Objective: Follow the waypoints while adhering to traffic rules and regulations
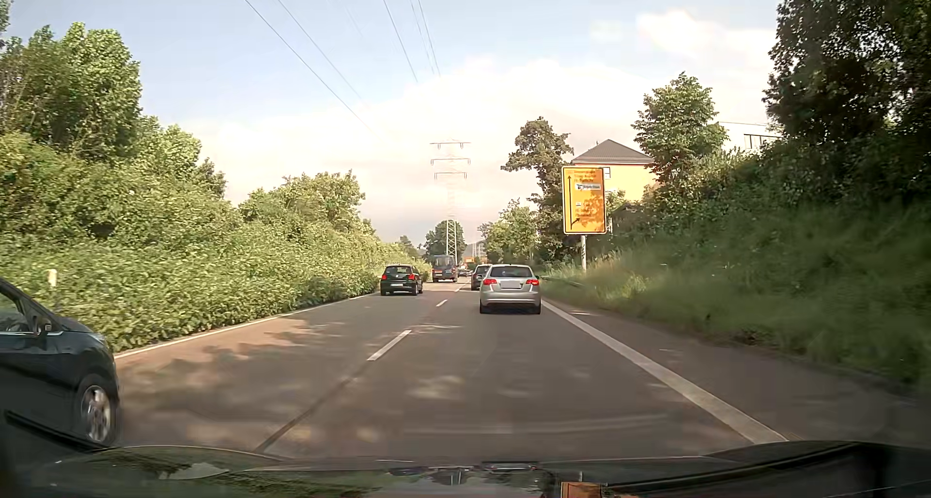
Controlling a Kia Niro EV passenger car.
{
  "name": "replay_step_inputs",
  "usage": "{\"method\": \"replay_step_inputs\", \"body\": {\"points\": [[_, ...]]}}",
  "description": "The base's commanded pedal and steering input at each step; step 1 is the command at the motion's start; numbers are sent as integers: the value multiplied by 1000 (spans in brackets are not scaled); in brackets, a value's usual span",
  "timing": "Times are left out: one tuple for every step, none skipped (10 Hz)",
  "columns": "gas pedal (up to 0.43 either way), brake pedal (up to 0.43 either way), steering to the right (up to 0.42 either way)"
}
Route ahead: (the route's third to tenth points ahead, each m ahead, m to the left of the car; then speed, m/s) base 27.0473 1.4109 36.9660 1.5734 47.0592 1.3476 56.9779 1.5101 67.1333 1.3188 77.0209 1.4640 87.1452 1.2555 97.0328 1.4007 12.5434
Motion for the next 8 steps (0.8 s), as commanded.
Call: {"method": "replay_step_inputs", "body": {"points": [[157, 0, 1], [157, 0, 1], [157, 0, 2], [157, 0, 3], [157, 0, 3], [157, 0, 3], [157, 0, 3], [157, 0, 3]]}}
